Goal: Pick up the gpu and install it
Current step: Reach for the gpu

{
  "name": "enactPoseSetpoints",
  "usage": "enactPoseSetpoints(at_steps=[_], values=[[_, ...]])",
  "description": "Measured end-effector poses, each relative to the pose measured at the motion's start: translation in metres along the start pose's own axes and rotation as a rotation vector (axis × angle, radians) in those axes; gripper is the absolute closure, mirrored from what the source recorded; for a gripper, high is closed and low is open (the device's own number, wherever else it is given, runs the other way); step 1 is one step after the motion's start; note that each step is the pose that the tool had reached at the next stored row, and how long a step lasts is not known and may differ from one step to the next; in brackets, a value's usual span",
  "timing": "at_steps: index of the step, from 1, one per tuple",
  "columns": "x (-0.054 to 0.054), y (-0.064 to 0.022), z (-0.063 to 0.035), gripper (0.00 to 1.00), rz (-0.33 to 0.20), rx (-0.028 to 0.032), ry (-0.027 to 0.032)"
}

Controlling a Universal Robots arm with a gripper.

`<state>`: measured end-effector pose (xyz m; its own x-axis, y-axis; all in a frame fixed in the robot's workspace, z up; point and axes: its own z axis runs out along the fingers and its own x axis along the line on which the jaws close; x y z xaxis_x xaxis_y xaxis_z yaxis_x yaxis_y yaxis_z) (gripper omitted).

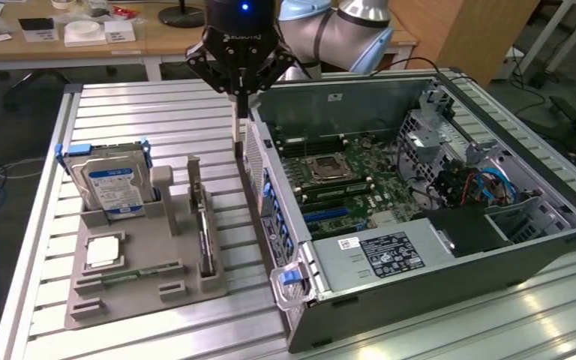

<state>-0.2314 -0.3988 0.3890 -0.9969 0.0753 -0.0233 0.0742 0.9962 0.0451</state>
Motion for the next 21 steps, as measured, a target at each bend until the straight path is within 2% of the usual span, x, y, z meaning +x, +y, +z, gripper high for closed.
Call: enactPoseSetpoints(at_steps=[6, 21], values=[[0.015, -0.0011, 0.0002, 0.89, 0.0, 0.0, 0.0], [0.042, -0.0032, 0.0008, 0.89, 0.0, 0.0, 0.0]])
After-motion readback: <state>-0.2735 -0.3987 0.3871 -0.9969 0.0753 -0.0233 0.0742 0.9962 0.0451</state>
